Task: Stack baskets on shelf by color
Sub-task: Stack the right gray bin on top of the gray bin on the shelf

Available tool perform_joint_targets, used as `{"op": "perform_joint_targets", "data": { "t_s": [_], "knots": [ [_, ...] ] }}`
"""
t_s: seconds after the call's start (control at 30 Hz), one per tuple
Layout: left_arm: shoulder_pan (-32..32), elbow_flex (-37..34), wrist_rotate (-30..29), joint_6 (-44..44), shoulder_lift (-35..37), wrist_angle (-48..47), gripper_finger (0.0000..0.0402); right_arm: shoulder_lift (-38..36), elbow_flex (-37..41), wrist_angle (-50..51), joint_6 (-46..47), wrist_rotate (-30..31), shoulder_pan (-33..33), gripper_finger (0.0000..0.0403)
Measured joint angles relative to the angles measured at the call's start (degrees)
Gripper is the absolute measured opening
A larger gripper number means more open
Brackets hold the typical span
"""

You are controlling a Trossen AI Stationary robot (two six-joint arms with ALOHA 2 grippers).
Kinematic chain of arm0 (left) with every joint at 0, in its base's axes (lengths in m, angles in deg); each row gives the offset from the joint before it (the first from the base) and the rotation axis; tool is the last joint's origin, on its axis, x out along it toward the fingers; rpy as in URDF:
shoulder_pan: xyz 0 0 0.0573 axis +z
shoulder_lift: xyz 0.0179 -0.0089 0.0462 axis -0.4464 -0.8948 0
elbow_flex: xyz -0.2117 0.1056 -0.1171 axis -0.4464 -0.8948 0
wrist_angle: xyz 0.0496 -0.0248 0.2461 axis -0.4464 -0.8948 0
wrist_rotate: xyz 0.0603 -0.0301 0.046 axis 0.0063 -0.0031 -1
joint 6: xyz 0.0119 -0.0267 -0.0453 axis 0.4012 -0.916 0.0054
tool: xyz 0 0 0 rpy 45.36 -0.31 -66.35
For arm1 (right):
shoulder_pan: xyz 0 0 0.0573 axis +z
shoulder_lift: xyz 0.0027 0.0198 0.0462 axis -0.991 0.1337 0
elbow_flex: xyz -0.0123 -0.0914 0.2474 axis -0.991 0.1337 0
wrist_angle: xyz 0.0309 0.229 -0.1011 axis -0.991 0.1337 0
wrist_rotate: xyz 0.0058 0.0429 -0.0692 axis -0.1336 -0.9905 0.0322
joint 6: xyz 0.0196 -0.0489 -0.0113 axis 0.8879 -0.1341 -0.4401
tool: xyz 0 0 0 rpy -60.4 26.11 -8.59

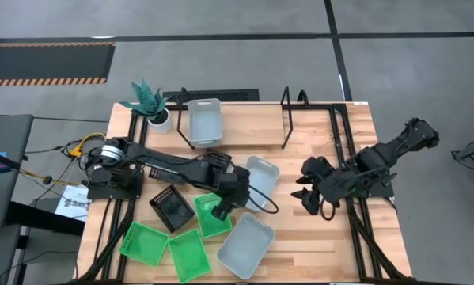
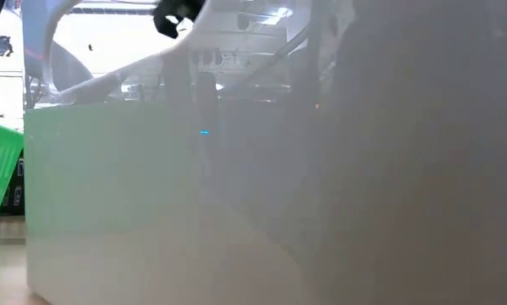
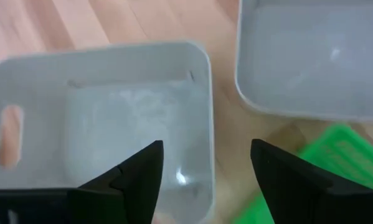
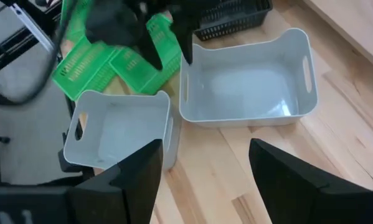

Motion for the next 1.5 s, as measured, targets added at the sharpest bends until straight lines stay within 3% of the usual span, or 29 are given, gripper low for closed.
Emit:
{"op": "perform_joint_targets", "data": {
  "t_s": [0.57,0.7,0.87,1.03,1.23,1.5],
  "knots": [
    [0.0,0.3,-1.6,-3.2,-9.2,-1.2,0.0218,0.0,0.0,0.7,3.4,3.5,2.7,0.0264],
    [0.0,0.4,-1.5,-4.2,-9.9,-0.6,0.0156,0.1,0.0,0.8,3.4,3.8,2.7,0.0264],
    [0.1,0.3,-1.7,-6.7,-10.5,-0.6,0.0032,0.4,0.0,0.7,3.8,4.6,2.7,0.0264],
    [0.2,0.9,-1.9,-8.8,-10.6,-0.9,0.0003,0.4,0.0,0.7,4.4,4.6,2.7,0.0264],
    [0.3,8.6,-1.9,-11.2,-10.6,-7.8,0.0,0.4,0.0,0.6,5.1,4.6,3.4,0.0264],
    [1.2,26.0,-9.1,-10.0,-10.4,-26.8,0.0,0.3,0.0,-0.5,4.9,5.7,6.3,0.0264]
  ]
}}
